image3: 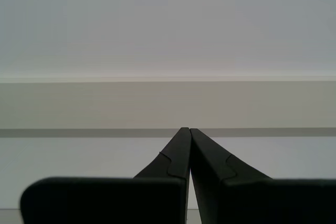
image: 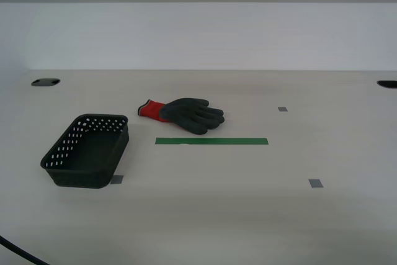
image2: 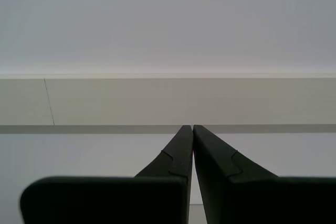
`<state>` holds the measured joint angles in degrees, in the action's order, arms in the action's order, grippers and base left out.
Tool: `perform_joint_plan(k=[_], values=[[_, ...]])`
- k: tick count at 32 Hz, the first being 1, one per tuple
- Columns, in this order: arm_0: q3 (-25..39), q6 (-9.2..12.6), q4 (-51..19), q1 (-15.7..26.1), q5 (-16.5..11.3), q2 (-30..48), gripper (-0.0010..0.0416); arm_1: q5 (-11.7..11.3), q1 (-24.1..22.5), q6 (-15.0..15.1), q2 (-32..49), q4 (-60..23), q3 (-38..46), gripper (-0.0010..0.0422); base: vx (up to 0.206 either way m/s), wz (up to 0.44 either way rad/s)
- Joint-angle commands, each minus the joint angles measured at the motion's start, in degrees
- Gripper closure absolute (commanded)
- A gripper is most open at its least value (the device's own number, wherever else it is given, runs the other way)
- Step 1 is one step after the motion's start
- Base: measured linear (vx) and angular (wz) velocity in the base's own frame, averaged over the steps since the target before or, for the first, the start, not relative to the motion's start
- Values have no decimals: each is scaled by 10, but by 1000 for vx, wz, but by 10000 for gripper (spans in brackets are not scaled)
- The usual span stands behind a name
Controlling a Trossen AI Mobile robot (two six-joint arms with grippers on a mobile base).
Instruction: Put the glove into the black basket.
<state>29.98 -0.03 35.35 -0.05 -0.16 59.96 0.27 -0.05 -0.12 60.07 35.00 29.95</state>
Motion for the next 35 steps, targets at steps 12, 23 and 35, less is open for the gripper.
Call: perform_joint_plan(k=[12, 23, 35], values=[[1, 0, 0, 0, 0, 0, 405, 1, 0, 0, 0, -2, 0, 412, 0, 0], [1, 0, 0, 1, 0, 0, 405, 1, 0, 0, 0, -2, 0, 412, 0, 0], [1, 0, 0, 0, 0, 0, 405, 1, 0, 0, 0, -2, 0, 412, 0, 0]])
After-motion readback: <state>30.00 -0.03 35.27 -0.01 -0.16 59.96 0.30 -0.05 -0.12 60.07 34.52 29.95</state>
